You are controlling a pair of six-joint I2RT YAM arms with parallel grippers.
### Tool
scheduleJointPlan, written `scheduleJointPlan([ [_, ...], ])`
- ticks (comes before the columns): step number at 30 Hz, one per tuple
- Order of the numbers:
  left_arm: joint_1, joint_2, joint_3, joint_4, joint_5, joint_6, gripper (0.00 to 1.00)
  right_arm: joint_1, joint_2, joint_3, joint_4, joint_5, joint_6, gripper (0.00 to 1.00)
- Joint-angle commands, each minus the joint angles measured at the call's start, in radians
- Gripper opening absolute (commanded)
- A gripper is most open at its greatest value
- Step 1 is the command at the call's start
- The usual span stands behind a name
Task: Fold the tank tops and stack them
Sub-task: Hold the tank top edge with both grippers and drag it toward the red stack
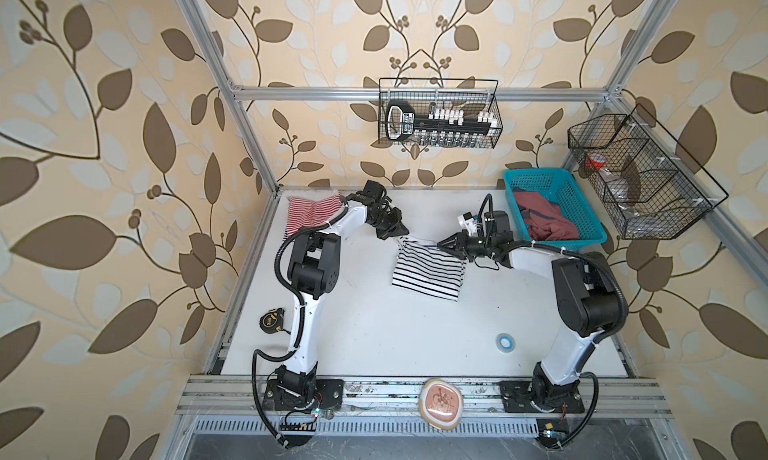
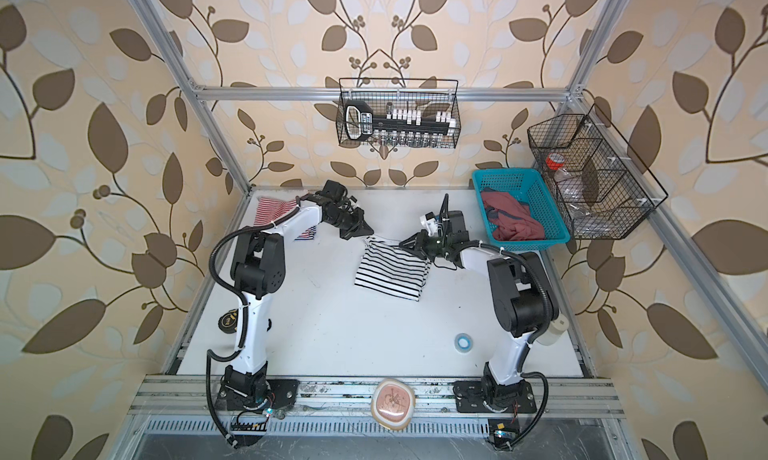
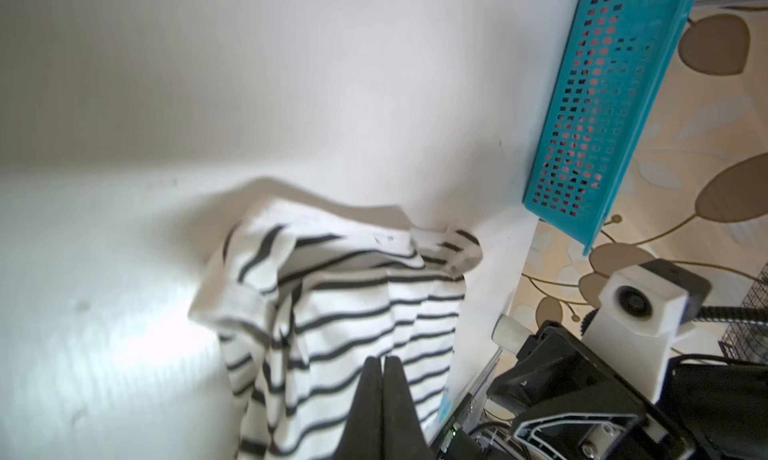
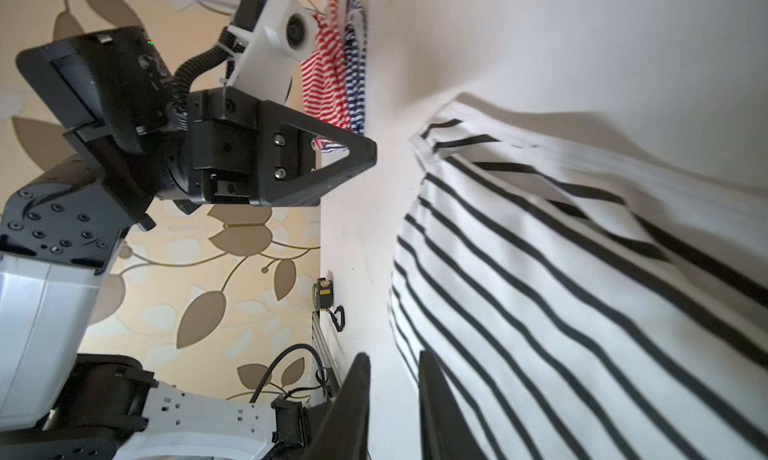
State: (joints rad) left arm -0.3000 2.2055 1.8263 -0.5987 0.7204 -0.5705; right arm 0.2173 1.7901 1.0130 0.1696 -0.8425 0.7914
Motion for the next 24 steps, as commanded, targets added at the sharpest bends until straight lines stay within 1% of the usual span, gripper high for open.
scheduleJointPlan([
  [1,-0.033,-0.128,-0.099,-0.002,-0.019,0.035,0.00,0.032,-0.034,-0.069,-0.016,0.006,-0.011,0.24],
  [5,-0.076,-0.154,-0.199,0.024,-0.013,0.036,0.00,0.061,-0.044,-0.159,0.026,0.008,0.000,0.26],
  [8,-0.096,-0.140,-0.247,0.045,-0.007,0.030,0.00,0.071,-0.035,-0.225,0.062,0.013,0.007,0.26],
  [14,-0.102,-0.119,-0.323,0.054,-0.027,0.024,0.00,0.074,0.000,-0.334,0.131,0.022,0.019,0.26],
  [17,-0.102,-0.131,-0.353,0.065,-0.027,0.020,0.00,0.073,0.012,-0.369,0.131,0.031,0.005,0.26],
  [21,-0.102,-0.133,-0.357,0.042,-0.036,0.024,0.00,0.074,0.020,-0.390,0.124,0.029,-0.009,0.26],
  [24,-0.102,-0.151,-0.346,0.013,-0.042,0.033,0.00,0.072,-0.015,-0.381,0.106,0.025,-0.014,0.26],
])
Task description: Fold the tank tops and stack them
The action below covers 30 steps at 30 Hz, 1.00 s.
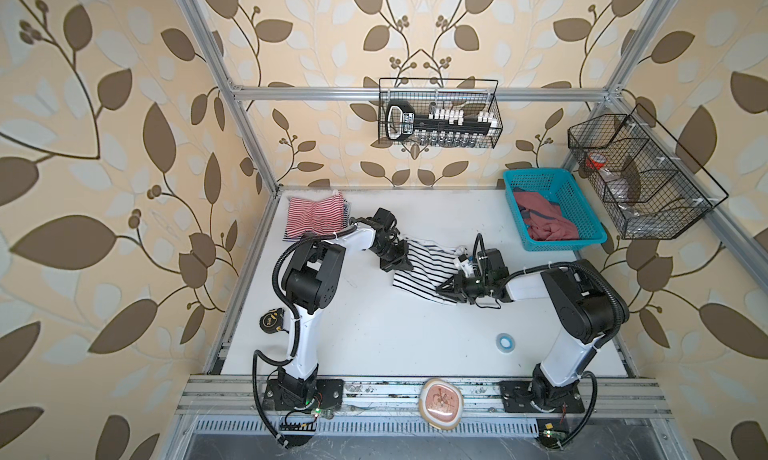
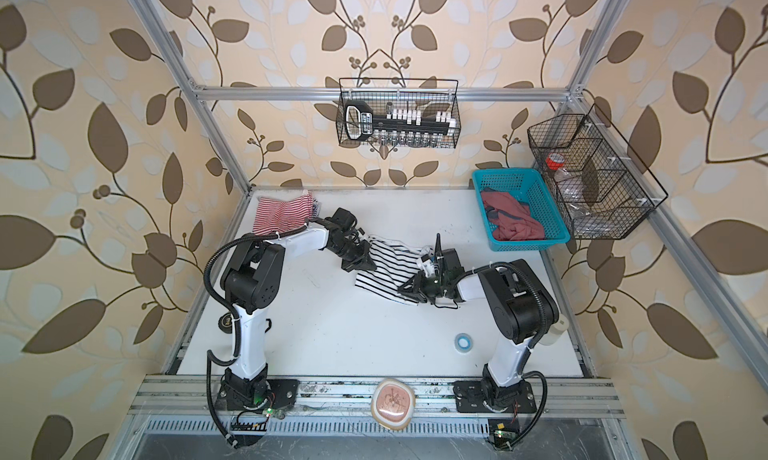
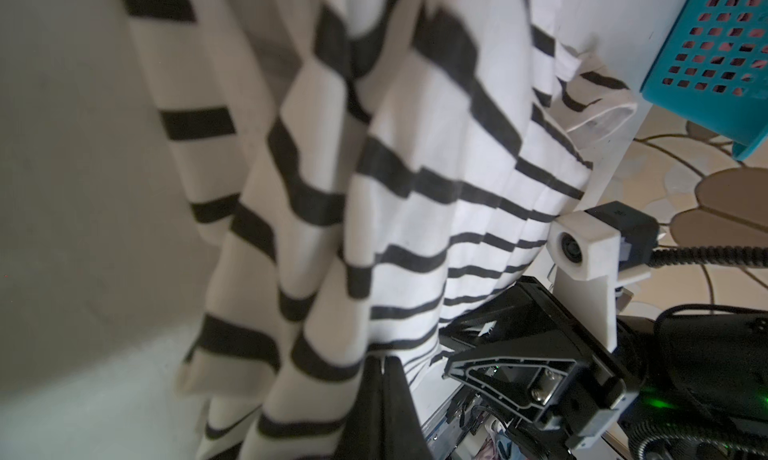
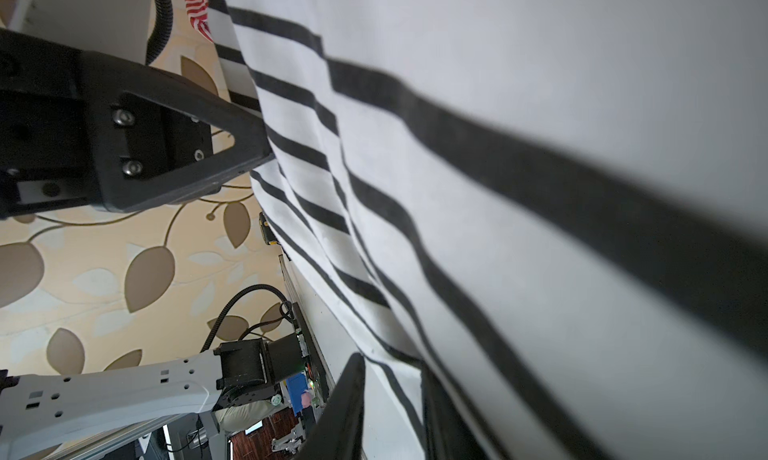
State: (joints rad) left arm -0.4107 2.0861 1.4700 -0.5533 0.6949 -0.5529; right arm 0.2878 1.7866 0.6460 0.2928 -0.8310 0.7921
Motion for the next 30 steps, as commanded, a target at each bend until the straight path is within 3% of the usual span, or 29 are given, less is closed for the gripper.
scheduleJointPlan([
  [1,0.009,-0.045,0.019,-0.044,-0.019,0.018,0.00,-0.001,-0.033,-0.004,-0.033,0.013,-0.020,0.26],
  [3,0.010,-0.080,0.044,-0.065,-0.031,0.025,0.00,-0.008,-0.082,0.024,-0.087,0.015,-0.041,0.27],
  [6,0.010,-0.136,0.092,-0.111,-0.065,0.050,0.10,-0.019,-0.167,0.079,-0.201,0.025,-0.097,0.28],
  [11,0.023,-0.162,0.161,-0.215,-0.173,0.127,0.38,-0.074,-0.312,0.131,-0.355,0.031,-0.170,0.33],
  [14,0.037,-0.143,0.158,-0.234,-0.173,0.174,0.54,-0.133,-0.391,0.129,-0.421,0.031,-0.204,0.36],
  [21,0.068,-0.077,0.130,-0.165,-0.157,0.202,0.63,-0.246,-0.485,0.101,-0.548,0.041,-0.293,0.46],
  [30,0.074,0.036,0.159,-0.069,-0.090,0.227,0.67,-0.269,-0.358,0.081,-0.544,0.123,-0.334,0.54],
])
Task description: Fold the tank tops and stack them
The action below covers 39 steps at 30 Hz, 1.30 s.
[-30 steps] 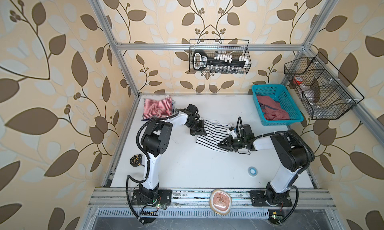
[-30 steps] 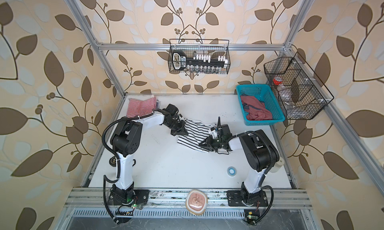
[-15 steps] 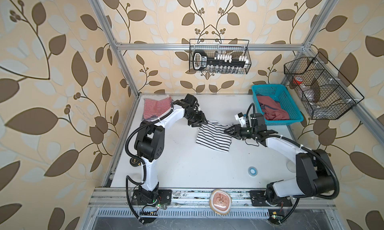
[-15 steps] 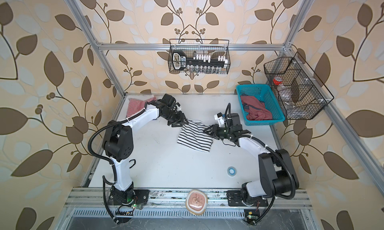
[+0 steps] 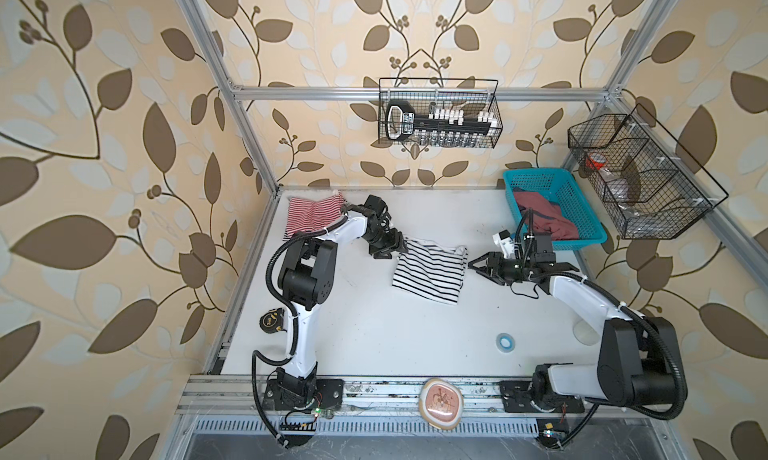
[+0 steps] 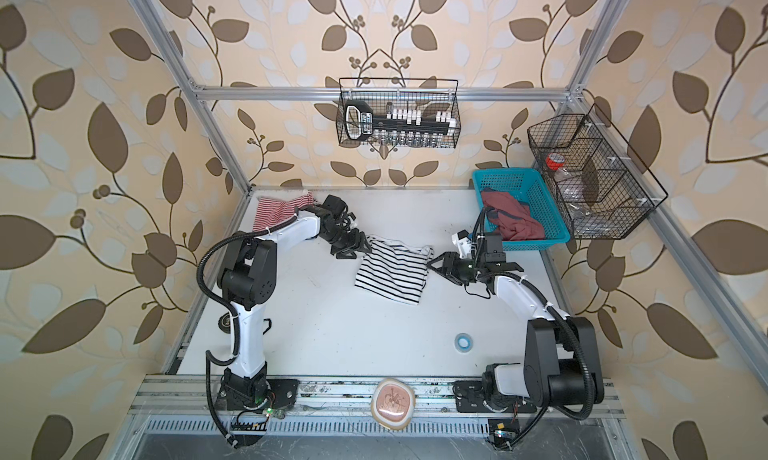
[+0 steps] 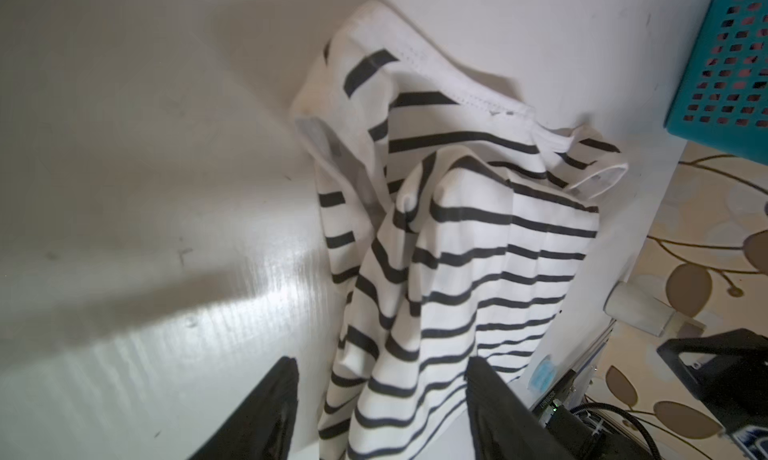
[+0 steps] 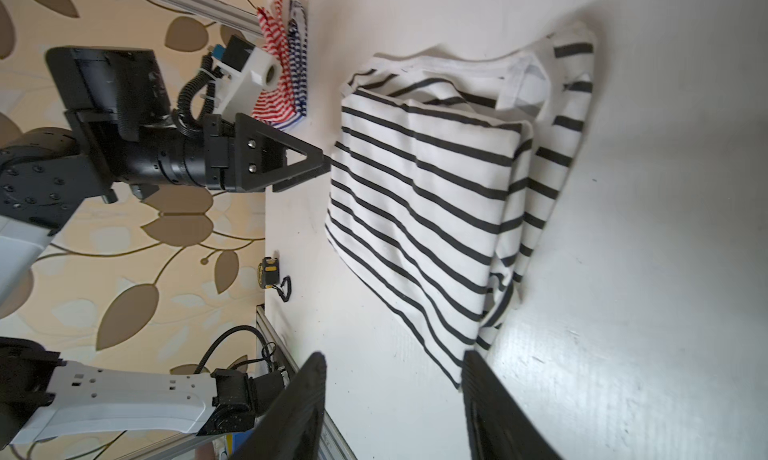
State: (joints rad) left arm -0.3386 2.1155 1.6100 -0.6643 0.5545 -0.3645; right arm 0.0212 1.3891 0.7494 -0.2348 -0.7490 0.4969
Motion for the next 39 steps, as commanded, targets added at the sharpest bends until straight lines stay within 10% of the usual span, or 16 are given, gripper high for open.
scheduleJointPlan([
  [1,0.003,0.020,0.029,0.042,0.053,0.046,0.68,-0.002,0.061,-0.019,-0.010,0.044,-0.037,0.54],
  [39,-0.069,0.162,-0.050,0.107,0.113,-0.014,0.63,0.095,0.514,0.080,0.201,0.123,0.070,0.55],
])
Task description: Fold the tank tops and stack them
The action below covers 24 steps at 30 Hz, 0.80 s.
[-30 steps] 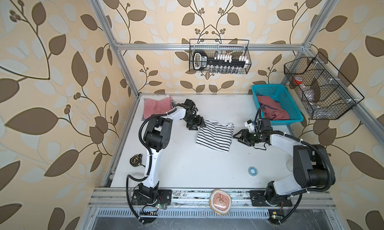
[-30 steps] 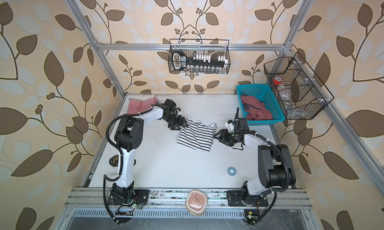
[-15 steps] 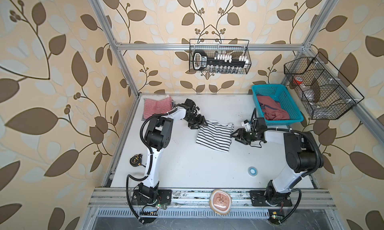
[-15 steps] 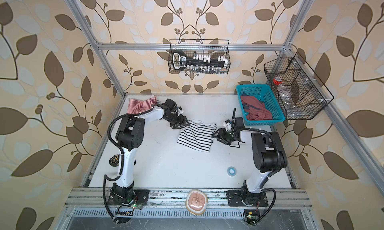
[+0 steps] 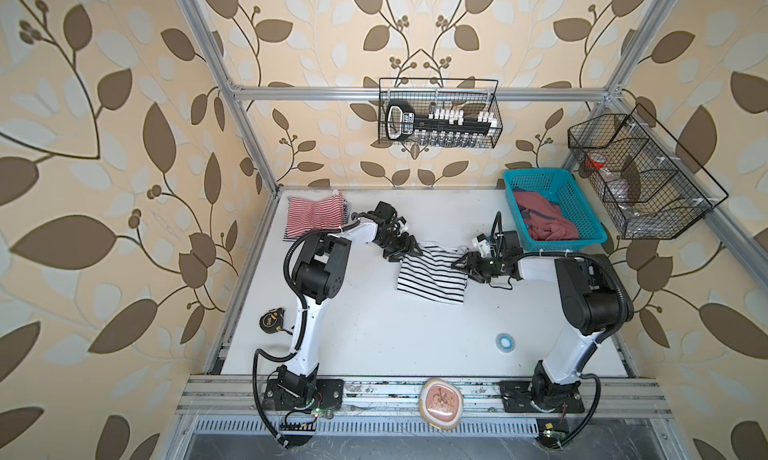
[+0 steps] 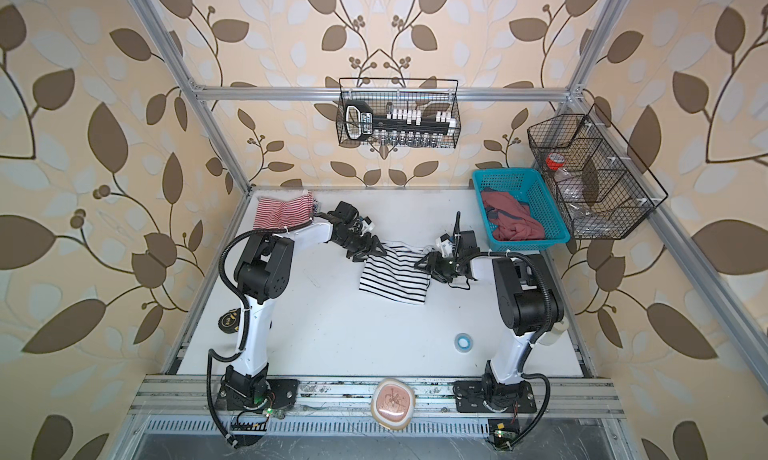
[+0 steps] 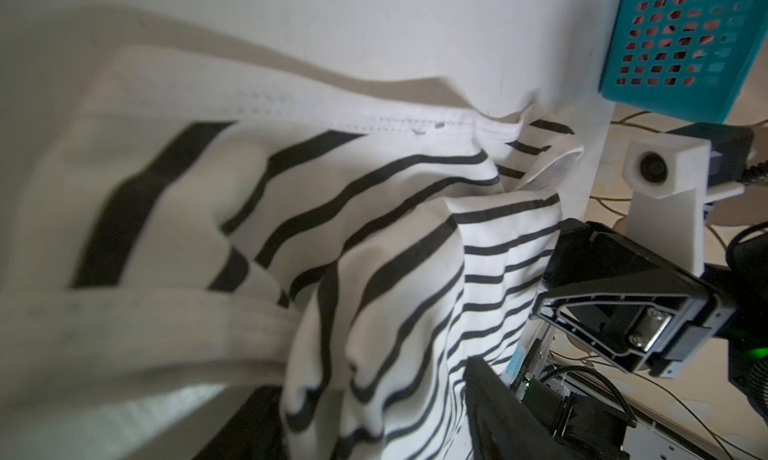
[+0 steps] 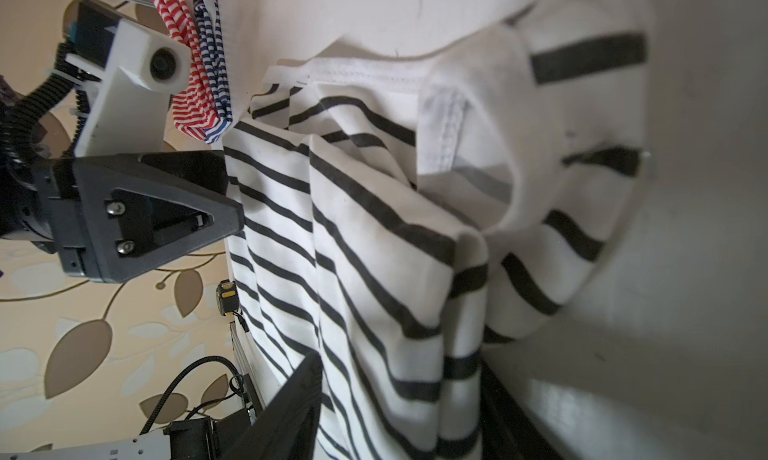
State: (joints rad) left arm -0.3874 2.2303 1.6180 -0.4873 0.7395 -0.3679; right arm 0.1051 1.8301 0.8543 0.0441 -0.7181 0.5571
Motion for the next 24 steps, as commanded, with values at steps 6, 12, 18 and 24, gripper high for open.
scheduleJointPlan([
  [6,-0.031,0.057,-0.064,-0.056,-0.070,-0.025,0.54,0.021,0.095,-0.024,-0.062,0.086,0.018,0.54],
  [12,-0.038,0.071,-0.071,-0.036,-0.076,-0.046,0.28,0.023,0.100,-0.026,-0.054,0.083,0.020,0.53],
  [18,-0.038,0.063,-0.067,-0.038,-0.126,-0.067,0.00,0.020,0.066,-0.038,-0.047,0.059,0.019,0.53],
  [24,-0.008,0.018,0.028,-0.147,-0.234,-0.031,0.00,-0.019,-0.121,-0.103,-0.011,0.021,0.053,0.58],
])
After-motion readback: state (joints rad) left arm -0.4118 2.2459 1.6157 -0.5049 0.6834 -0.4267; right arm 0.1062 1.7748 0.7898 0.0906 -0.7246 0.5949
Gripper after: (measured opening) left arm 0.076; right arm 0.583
